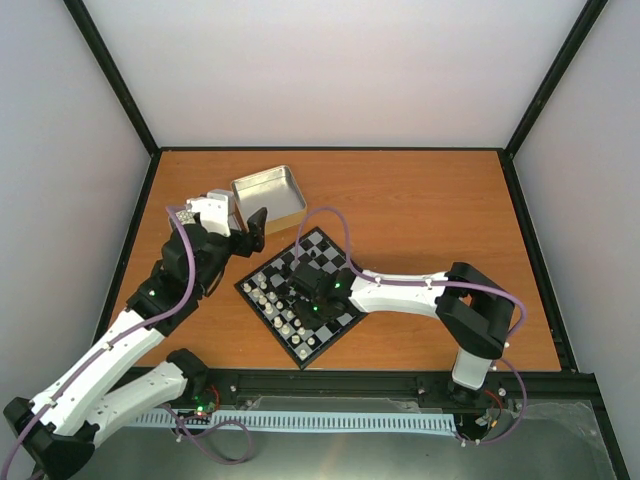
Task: Set up the chess pieces on the board
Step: Pick up the chess piece from the chessboard, then place the chess piece on the chessboard.
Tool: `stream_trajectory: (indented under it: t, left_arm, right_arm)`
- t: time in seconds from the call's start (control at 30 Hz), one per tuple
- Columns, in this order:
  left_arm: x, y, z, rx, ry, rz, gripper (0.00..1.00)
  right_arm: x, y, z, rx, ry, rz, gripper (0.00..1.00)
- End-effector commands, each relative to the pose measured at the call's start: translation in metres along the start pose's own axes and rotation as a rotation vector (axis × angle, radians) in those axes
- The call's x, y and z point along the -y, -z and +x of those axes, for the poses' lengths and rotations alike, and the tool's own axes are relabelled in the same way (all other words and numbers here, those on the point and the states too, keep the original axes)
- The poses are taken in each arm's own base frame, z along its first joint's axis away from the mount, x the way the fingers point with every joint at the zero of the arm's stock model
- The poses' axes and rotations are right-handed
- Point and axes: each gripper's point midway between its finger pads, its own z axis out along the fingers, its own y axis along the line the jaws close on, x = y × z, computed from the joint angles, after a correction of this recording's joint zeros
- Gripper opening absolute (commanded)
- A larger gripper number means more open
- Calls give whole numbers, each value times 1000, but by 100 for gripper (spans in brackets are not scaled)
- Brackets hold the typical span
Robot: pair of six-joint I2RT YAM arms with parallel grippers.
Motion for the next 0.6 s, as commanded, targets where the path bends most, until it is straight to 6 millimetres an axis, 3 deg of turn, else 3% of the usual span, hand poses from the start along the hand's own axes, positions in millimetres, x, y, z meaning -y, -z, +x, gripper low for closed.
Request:
stream_trajectory:
  t: [0.0,0.27,0.37,0.57]
  left_arm:
    - [9,5,-30,65,-13,28,88]
    - [15,7,-60,126,-60,37,88]
    - [18,10,-77,158,-84,41,88]
    - [13,14,-94,231,-106,3,88]
  right_arm:
    - [2,10,-8,56,5,29,8]
    - [15,57,-29,225,-40,4,6]
    - [35,73,-36,271,-105,-3,6]
    - [84,79,-40,284,-258,37,7]
